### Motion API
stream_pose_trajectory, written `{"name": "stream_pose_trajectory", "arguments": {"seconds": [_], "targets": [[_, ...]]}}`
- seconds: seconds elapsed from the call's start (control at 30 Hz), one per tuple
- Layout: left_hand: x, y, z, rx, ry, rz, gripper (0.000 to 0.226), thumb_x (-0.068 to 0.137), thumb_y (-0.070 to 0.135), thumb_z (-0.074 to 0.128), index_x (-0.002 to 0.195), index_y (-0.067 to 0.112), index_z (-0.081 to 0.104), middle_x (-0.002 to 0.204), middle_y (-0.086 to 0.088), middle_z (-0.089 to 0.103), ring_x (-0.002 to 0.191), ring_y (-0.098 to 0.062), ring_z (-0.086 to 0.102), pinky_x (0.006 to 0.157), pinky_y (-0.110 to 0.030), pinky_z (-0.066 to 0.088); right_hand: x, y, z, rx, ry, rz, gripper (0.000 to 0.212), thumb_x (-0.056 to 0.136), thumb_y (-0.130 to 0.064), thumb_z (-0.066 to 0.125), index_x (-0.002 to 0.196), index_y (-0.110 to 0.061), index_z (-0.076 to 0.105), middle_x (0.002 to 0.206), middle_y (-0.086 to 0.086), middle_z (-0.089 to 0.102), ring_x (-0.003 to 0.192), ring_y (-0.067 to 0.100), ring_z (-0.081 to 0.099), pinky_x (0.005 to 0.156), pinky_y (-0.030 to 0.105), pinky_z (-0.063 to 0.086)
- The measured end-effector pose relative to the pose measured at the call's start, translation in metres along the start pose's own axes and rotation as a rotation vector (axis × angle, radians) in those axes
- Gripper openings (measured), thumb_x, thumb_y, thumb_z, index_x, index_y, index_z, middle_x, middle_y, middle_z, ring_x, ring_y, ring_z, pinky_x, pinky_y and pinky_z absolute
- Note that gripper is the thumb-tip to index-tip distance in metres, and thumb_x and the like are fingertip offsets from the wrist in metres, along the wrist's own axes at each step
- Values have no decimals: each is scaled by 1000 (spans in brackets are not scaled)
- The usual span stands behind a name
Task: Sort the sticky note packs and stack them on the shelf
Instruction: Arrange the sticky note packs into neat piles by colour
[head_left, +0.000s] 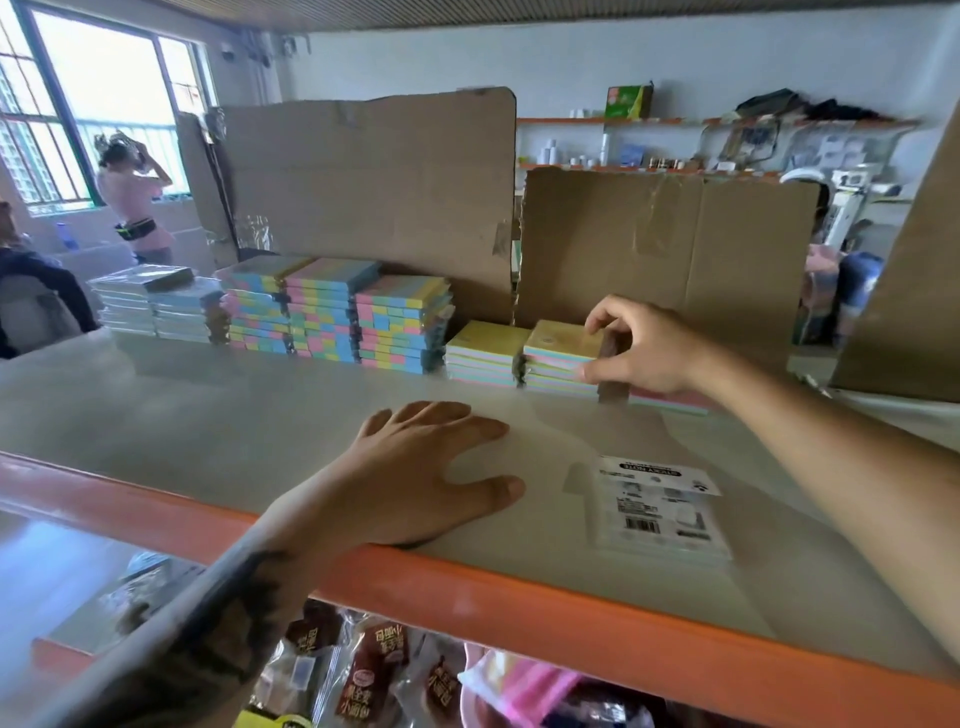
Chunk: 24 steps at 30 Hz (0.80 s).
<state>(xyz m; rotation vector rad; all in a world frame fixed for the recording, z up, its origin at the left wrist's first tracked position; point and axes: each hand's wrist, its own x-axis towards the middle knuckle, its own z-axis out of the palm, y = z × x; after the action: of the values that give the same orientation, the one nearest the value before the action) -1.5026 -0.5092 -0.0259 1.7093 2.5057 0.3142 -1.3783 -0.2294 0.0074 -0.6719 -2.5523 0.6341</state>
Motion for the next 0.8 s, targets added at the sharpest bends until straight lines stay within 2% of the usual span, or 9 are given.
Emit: {"name": "stream_pose_trajectory", "arguments": {"seconds": [0.13,0.23,0.37,0.43,0.53,0.67,0.8], "targets": [[-1,1,0,0,-8,-8,84,74,95,27,150,60,26,163,22,22,151,-6,13,125,-43,11,-2,-2,-2,30,-28,-8,44,74,-26,89,107,-24,61,81,-9,64,70,13,56,72,34,48],[-1,2,-1,1,-12,-10,84,74,95,27,150,59,26,163,22,22,151,-6,13,125,-44,11,-2,-1,-2,40,-38,-23,42,76,-20,87,109,-22,61,82,-5,63,83,23,60,76,39,51],[-1,2,-1,3,-19,-7,84,74,95,26,150,59,25,164,22,21,151,-8,14,125,-44,11,0,0,-1,75,-64,-20,40,78,-17,84,107,-24,59,79,-5,58,63,15,49,64,33,41],[-2,2,-1,6,-18,-13,80,78,93,30,150,59,26,164,21,21,152,-9,14,125,-44,11,0,0,-1,95,-77,-8,40,78,-16,85,108,-23,59,79,-5,57,67,17,50,66,34,42],[-2,3,-1,5,-14,-14,73,83,87,34,150,58,26,164,21,21,152,-9,14,125,-45,10,-2,-1,-2,148,-76,9,44,76,-22,90,107,-23,60,87,-4,60,74,18,54,68,33,45],[-2,3,-1,5,-17,-13,74,83,87,33,151,58,26,164,21,21,152,-9,13,125,-45,10,-2,-3,-1,163,8,-11,42,69,-32,95,96,-27,63,81,-10,61,71,14,53,67,30,42],[-2,3,-2,2,-13,-9,73,83,86,34,151,58,27,164,20,21,152,-8,13,125,-44,10,-2,-4,1,108,20,18,44,69,-38,93,97,-28,61,87,-11,64,71,11,53,67,30,41]]}}
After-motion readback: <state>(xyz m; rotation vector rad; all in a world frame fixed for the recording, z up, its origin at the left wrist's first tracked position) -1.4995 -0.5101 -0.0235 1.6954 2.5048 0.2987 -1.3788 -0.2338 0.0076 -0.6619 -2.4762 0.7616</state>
